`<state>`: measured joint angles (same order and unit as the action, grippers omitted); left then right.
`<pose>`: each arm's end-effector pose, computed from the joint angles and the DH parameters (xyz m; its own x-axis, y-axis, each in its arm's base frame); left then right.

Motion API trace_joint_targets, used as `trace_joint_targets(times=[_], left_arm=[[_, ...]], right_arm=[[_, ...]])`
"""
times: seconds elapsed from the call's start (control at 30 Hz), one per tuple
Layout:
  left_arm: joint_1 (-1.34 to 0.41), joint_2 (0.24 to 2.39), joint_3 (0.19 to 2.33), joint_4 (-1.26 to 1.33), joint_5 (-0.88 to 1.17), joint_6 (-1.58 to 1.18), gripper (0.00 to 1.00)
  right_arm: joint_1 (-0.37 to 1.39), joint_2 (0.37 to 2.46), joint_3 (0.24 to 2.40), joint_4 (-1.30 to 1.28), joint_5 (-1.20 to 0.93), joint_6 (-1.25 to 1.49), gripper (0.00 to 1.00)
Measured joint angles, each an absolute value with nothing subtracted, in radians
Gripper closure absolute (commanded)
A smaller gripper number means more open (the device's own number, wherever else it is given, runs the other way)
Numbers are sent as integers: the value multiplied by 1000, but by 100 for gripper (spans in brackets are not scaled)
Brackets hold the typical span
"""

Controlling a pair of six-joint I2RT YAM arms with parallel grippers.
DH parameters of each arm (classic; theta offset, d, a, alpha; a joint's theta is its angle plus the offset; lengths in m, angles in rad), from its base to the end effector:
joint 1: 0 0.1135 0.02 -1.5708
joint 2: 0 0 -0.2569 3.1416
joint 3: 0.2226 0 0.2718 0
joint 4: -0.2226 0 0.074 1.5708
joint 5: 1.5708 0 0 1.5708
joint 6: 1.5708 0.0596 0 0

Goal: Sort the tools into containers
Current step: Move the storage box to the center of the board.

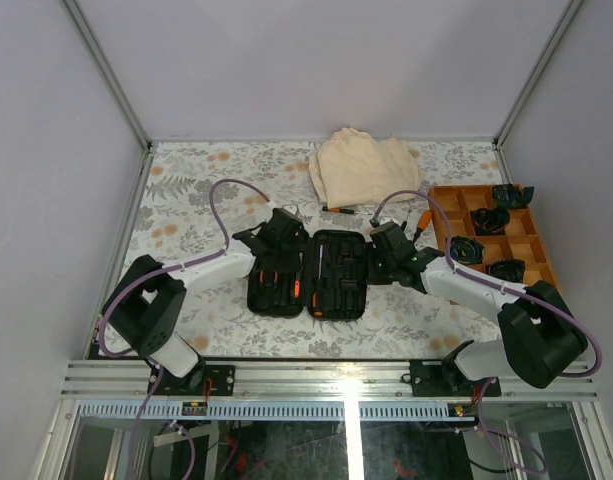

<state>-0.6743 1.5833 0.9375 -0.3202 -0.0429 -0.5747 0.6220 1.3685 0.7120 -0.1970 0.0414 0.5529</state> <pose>0.2726 -0.2146 0.1489 -0.8681 -0.0014 -0.4964 0.1583 0.9470 -0.2795 0.2475 0.1744 0.1503 -0.8153 0.0611 -0.5758 -0.1550 0.9351 0.3187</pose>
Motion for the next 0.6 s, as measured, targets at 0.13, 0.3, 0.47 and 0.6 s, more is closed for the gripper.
trace_joint_targets(times=[0.13,0.3,0.47,0.6], left_arm=[[-674,1603,948,-307,-40,-568,90],[-674,1636,952,-305,-41,-566,93],[-674,1641,953,-304,-42,-567,95],[-674,1654,959,-298,-41,-567,96]], right_arm=[[622,1369,712,-197,41,553,76],[622,1369,712,-197,41,553,76],[622,1369,712,-197,41,553,76],[622,1369,712,-198,41,553,76]])
